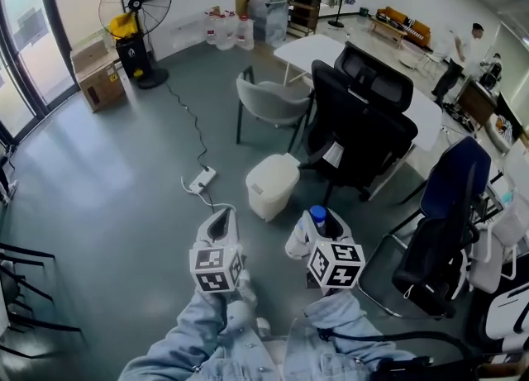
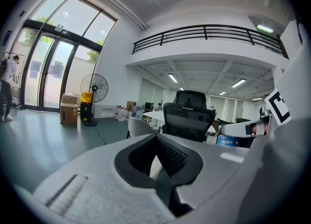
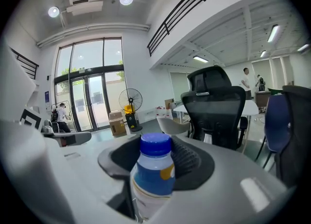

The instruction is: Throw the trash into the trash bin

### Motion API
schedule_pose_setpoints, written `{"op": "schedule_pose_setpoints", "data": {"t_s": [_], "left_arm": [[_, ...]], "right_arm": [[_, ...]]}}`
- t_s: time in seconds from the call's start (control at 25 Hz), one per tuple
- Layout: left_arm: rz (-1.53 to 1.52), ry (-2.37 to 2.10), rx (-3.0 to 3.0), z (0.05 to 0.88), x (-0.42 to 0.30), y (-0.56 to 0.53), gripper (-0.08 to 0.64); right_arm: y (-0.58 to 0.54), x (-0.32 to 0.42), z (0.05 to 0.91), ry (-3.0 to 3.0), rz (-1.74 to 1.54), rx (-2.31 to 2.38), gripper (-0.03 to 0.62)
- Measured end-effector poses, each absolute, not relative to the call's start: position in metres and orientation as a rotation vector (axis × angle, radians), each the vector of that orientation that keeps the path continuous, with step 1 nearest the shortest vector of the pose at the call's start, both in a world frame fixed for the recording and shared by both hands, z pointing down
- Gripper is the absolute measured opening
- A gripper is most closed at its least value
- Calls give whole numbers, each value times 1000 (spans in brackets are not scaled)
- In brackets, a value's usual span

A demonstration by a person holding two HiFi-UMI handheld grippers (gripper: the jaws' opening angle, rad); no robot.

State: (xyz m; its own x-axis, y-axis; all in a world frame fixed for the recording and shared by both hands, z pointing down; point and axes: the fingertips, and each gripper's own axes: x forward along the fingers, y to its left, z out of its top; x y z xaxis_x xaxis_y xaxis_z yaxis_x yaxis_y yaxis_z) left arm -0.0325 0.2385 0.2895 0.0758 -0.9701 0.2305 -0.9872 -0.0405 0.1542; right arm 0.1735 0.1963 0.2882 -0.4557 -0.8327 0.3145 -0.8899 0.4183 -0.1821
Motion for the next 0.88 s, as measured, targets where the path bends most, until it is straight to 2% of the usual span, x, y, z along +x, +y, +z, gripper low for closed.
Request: {"op": "schedule_pose_setpoints", "data": {"t_s": [0.88], "left_arm": [[17, -1798, 2219, 271, -115, -44, 9]], "right_arm": [[-37, 101, 267, -2367, 467, 1714, 198]]}}
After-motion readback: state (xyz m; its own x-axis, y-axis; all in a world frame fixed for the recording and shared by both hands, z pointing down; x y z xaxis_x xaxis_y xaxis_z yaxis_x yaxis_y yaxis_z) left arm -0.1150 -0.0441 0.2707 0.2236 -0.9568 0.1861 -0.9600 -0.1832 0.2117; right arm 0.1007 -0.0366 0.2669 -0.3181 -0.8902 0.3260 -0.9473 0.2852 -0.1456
